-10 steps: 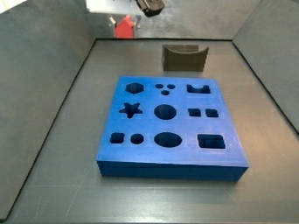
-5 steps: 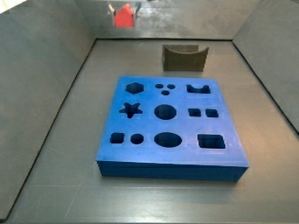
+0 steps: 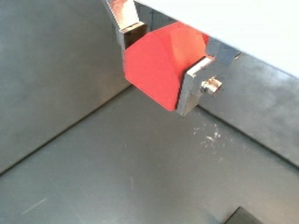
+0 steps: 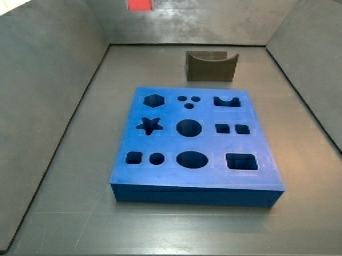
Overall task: Pick up the 3 prong object. Move up. Rotate the 3 prong object. Place the 3 prong object on the fixture. Regrasp the 3 prong object. Move to above the board. Insert the 3 prong object.
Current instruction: Place the 3 prong object on the fixture.
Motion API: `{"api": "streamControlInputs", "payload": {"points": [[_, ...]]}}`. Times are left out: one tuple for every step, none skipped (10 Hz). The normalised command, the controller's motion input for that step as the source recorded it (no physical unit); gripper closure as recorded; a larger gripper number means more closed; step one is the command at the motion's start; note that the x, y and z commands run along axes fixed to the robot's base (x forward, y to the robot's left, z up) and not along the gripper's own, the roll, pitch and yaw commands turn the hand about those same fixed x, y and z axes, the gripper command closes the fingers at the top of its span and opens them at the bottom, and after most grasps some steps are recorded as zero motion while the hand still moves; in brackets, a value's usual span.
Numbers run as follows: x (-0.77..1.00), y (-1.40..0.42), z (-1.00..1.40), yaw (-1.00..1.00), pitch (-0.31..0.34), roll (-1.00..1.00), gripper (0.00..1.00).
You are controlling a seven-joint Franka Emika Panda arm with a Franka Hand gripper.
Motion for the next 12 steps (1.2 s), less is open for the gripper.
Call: {"api": "streamControlInputs", "payload": {"points": [[0.00, 0.02, 0.40, -0.03, 0.079, 0.02, 1.00], [1.00, -0.16, 0.30, 0.23, -0.208, -0.15, 1.00], [1.00, -0.16, 0.25, 0.23, -0.194, -0.15, 1.00], [1.00, -0.15, 0.20, 0.19, -0.109, -0.15, 1.00], [1.00, -0.12, 0.18, 0.12, -0.056, -0.13, 1.00], [1.00, -0.11, 0.15, 0.09, -0.010, -0.11, 1.00], [1.00, -0.10, 0.14, 0.07, 0.017, -0.09, 1.00], [1.00, -0.08, 0.11, 0.05, 0.059, -0.08, 1.00], [1.00, -0.07, 0.09, 0.04, 0.088, -0.08, 1.00], [1.00, -0.05, 0.08, 0.04, 0.104, -0.09, 1.00], [1.00, -0.05, 0.07, 0.03, 0.115, -0.09, 1.00], [1.00, -0.04, 0.06, 0.03, 0.130, -0.09, 1.00]]}}
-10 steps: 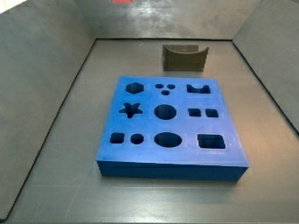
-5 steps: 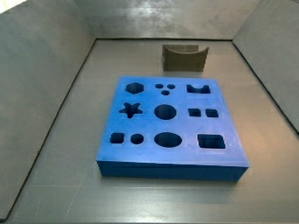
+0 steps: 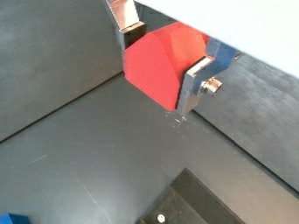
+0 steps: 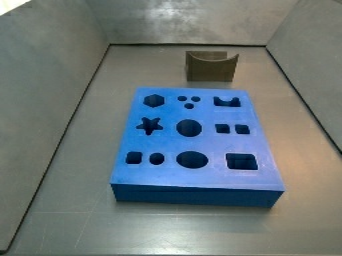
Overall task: Pick up the 3 prong object. Move up. Rotate the 3 prong object. Place the 3 prong object on the fixture. Regrasp the 3 prong object. Move to above the board. Insert the 3 prong object.
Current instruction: Place the 3 prong object on the fixture.
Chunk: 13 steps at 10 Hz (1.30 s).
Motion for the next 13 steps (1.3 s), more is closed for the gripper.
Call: {"api": "streamControlInputs", "payload": {"points": [[1.00, -0.03, 0.05, 0.03, 0.133, -0.08, 1.00], [1.00, -0.02, 0.04, 0.03, 0.138, -0.08, 1.00], [1.00, -0.02, 0.04, 0.03, 0.146, -0.08, 1.00], [0.94, -0.01, 0.03, 0.03, 0.154, -0.08, 1.00], [1.00, -0.41, -0.32, -0.03, 0.068, -1.00, 1.00], [1.00, -0.40, -0.34, -0.04, 0.064, -1.00, 1.00], [1.00, -0.29, -0.28, -0.05, 0.061, -1.00, 1.00], [1.00, -0.21, -0.21, -0.06, 0.063, -1.00, 1.00], [1.00, -0.15, -0.15, -0.06, 0.082, -1.00, 1.00], [1.00, -0.10, -0.12, -0.07, 0.095, -1.00, 1.00], [0.99, -0.05, -0.09, -0.08, 0.101, -1.00, 1.00], [0.88, 0.00, -0.06, -0.09, 0.106, -1.00, 1.00], [0.80, 0.02, -0.04, -0.10, 0.110, -1.00, 1.00]]}}
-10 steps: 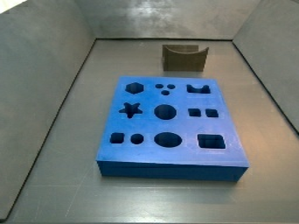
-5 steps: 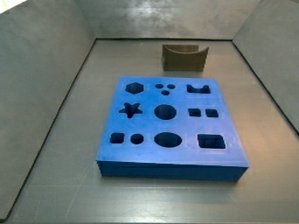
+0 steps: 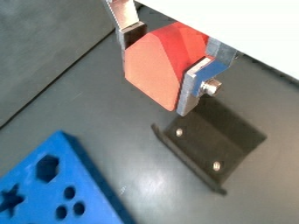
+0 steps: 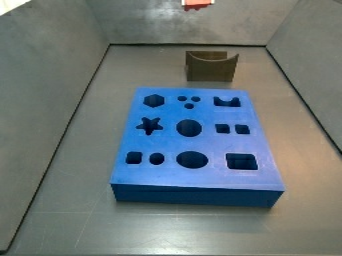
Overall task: Pick up the 3 prong object. Move up. Rotate the 3 prong object. Place the 3 prong object on the fixture. Regrasp the 3 prong object. Move to above the board. Insert the 3 prong object.
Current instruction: Place the 3 prong object on the fixture.
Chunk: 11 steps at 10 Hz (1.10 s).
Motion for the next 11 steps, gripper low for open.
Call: {"api": "streamControlInputs", "payload": {"points": [[0.70, 0.03, -0.03, -0.12, 0.113, -1.00, 1.00], [0.62, 0.04, -0.02, -0.14, 0.113, -0.99, 1.00], [0.57, 0.04, -0.03, -0.14, 0.102, -0.88, 1.00], [0.47, 0.05, -0.02, -0.13, 0.076, -0.67, 1.00], [0.39, 0.05, -0.02, -0.13, 0.061, -0.50, 1.00], [0.29, 0.04, -0.02, -0.11, 0.047, -0.29, 1.00], [0.24, 0.03, -0.01, -0.11, 0.042, -0.22, 1.00], [0.15, 0.13, -1.00, -0.06, 0.222, -1.00, 1.00], [0.13, 0.14, -1.00, -0.06, 0.210, -1.00, 1.00], [0.14, 0.14, -1.00, -0.12, 0.216, -0.93, 1.00], [0.15, 0.14, -1.00, -0.14, 0.211, -0.83, 1.00]]}}
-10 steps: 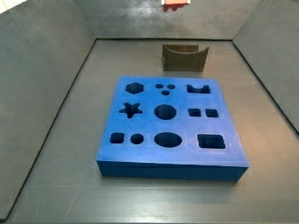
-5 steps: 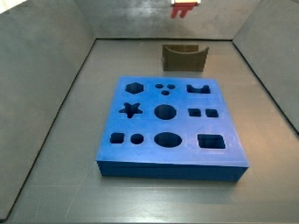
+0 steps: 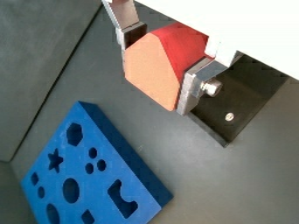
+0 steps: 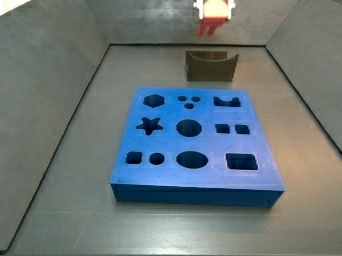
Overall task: Pick up the 3 prong object. Move up. Rotate the 3 prong object. Place the 3 prong object on the fixture. Regrasp the 3 prong object. Move to above the board. Insert the 3 prong object.
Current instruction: Place the 3 prong object on the fixture, then regrasp the 3 prong object.
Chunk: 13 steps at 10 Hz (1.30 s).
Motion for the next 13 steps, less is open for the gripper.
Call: {"api": "streamControlInputs", "payload": {"points": [[0.16, 0.14, -1.00, -0.18, 0.160, -0.55, 1.00], [0.17, 0.14, -1.00, -0.20, 0.136, -0.44, 1.00], [0.18, 0.13, -1.00, -0.20, 0.086, -0.26, 1.00], [0.18, 0.13, -1.00, -0.20, 0.048, -0.19, 1.00], [0.17, 0.12, -0.87, -0.19, 0.017, -0.17, 1.00], [0.14, 0.11, -0.69, -0.17, -0.010, -0.16, 1.00], [0.09, 0.15, -0.60, -0.14, -0.039, -0.12, 1.00], [0.09, 0.17, -0.57, -0.12, -0.047, -0.12, 1.00], [0.09, 0.17, -0.56, -0.11, -0.051, -0.12, 1.00], [0.09, 0.18, -0.54, -0.07, -0.055, -0.11, 1.00], [0.09, 0.18, -0.54, -0.06, -0.056, -0.11, 1.00], [0.00, 0.00, 0.00, 0.00, 0.000, 0.00, 0.00], [0.00, 0.00, 1.00, 0.04, 0.049, -0.01, 0.00]]}}
